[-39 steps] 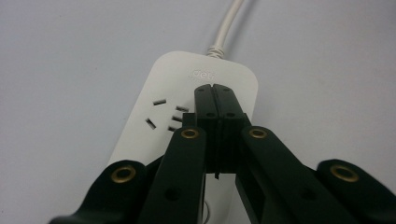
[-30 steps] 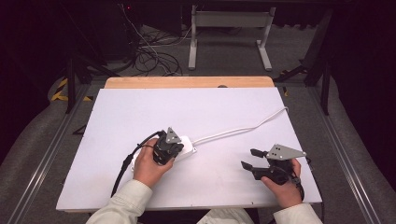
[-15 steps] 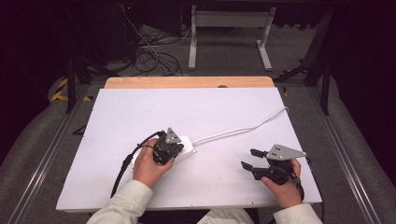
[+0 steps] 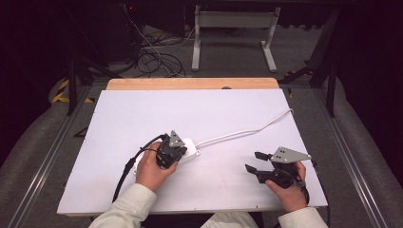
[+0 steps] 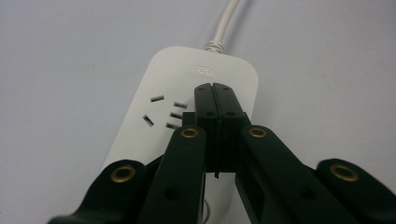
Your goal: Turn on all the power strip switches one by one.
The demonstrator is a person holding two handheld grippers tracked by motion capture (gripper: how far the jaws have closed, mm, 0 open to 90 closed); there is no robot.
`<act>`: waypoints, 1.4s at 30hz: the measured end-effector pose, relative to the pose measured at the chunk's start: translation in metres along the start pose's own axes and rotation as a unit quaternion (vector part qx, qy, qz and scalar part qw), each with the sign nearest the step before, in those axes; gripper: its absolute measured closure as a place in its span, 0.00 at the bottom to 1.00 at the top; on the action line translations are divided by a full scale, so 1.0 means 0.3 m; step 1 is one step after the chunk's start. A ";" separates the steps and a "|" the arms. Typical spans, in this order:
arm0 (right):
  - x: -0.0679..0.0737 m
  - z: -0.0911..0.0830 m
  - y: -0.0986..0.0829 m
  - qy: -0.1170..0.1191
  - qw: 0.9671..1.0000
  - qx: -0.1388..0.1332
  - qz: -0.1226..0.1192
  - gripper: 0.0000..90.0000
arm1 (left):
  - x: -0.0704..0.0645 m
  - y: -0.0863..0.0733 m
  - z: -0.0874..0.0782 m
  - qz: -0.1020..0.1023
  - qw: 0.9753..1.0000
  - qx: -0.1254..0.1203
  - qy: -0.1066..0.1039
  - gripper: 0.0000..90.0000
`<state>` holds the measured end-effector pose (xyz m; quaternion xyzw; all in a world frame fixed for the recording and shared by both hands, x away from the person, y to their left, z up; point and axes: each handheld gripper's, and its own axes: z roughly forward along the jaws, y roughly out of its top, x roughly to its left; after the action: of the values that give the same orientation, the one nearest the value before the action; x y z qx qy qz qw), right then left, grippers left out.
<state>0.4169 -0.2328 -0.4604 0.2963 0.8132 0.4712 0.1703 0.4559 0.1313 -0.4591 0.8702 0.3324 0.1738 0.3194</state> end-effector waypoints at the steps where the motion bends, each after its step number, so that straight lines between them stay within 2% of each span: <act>1: 0.000 0.000 0.000 0.000 1.000 0.000 0.000 0.44 | 0.001 -0.001 0.001 -0.001 1.000 -0.001 -0.001 1.00; 5: 0.000 0.001 -0.001 -0.001 1.000 0.001 0.000 0.44 | 0.003 -0.004 0.001 -0.009 1.000 -0.001 -0.004 1.00; 7: -0.001 0.002 -0.001 -0.001 1.000 0.001 0.002 0.44 | 0.001 -0.003 0.000 -0.006 1.000 0.000 0.002 1.00; 9: -0.002 0.001 -0.002 -0.002 1.000 0.001 0.002 0.44 | 0.004 -0.001 -0.003 -0.013 1.000 0.003 -0.005 1.00; 12: -0.004 0.001 -0.003 -0.002 1.000 0.001 0.002 0.44 | 0.009 -0.001 -0.020 -0.011 1.000 -0.007 -0.007 1.00; 16: -0.010 -0.001 -0.004 0.000 1.000 -0.001 0.004 0.44 | 0.013 0.014 -0.065 -0.012 0.999 -0.021 -0.027 1.00; 20: -0.009 0.000 -0.004 0.000 1.000 0.000 0.004 0.44 | 0.011 0.020 -0.095 -0.015 0.999 -0.035 -0.028 1.00; 27: -0.008 -0.002 -0.004 -0.001 1.000 -0.001 0.004 0.44 | 0.013 0.021 -0.142 -0.007 0.998 -0.058 -0.031 0.99; 28: -0.008 -0.003 -0.004 -0.001 1.000 -0.002 0.004 0.44 | 0.016 0.019 -0.155 -0.008 0.997 -0.064 -0.037 0.89; 29: -0.009 -0.003 -0.004 -0.001 1.000 -0.002 0.005 0.44 | 0.018 0.016 -0.167 -0.007 0.997 -0.070 -0.039 0.84; 31: -0.010 -0.005 -0.004 0.000 1.000 -0.004 0.005 0.44 | 0.025 0.003 -0.203 -0.009 0.995 -0.087 -0.039 0.82; 34: -0.009 -0.006 -0.004 0.001 1.000 -0.005 0.005 0.44 | 0.034 -0.015 -0.243 -0.005 0.993 -0.111 -0.033 0.70; 36: -0.009 -0.009 -0.003 0.000 1.000 -0.006 0.005 0.44 | 0.039 -0.030 -0.261 -0.001 0.991 -0.134 -0.031 0.65; 39: -0.010 -0.010 -0.004 -0.001 1.000 -0.006 0.005 0.44 | 0.052 -0.059 -0.290 -0.002 0.986 -0.165 -0.039 0.61; 40: -0.010 -0.010 -0.004 -0.001 1.000 -0.006 0.005 0.44 | 0.056 -0.069 -0.300 -0.011 0.985 -0.167 -0.044 0.59; 41: -0.010 -0.009 -0.003 -0.001 1.000 -0.006 0.004 0.44 | 0.059 -0.078 -0.308 -0.020 0.986 -0.160 -0.040 0.54; 42: -0.010 -0.009 -0.003 0.000 1.000 -0.006 0.005 0.44 | 0.063 -0.088 -0.315 -0.019 0.987 -0.157 -0.033 0.50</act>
<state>0.4175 -0.2368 -0.4600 0.2992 0.8089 0.4767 0.1701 0.4086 0.2011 -0.4055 0.8081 0.3070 0.1892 0.4658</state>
